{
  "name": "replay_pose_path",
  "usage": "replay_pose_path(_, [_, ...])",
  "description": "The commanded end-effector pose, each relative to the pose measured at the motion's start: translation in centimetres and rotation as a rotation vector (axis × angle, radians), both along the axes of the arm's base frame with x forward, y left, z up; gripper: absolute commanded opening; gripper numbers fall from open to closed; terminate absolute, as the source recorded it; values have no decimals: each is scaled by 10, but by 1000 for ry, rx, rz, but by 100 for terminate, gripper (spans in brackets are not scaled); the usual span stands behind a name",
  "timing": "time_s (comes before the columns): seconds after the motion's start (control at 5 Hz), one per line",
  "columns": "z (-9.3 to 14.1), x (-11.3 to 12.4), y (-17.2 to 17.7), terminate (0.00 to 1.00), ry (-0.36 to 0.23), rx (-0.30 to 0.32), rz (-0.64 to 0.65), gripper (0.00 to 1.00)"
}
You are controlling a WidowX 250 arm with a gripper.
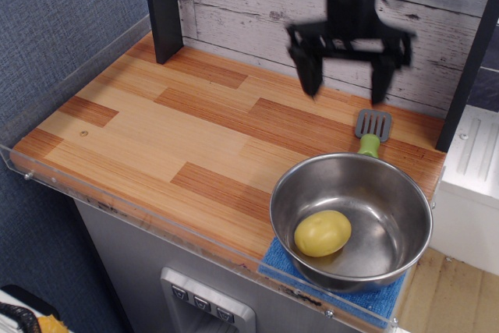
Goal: Move the green utensil to the front of the silver pot.
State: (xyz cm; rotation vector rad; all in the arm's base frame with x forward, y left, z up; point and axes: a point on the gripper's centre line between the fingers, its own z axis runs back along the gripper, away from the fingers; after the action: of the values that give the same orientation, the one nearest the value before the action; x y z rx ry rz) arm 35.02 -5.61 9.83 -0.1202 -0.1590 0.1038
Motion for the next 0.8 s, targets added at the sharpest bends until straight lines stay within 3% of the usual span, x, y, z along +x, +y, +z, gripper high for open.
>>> replay_pose_path(0.0, [48, -32, 69, 0, -102, 79, 12, 100])
replay_pose_path(0.4, [52, -44, 107, 0, -69, 143, -139, 100])
replay_pose_path(0.6, [51, -41, 111, 0, -31, 127, -287, 100])
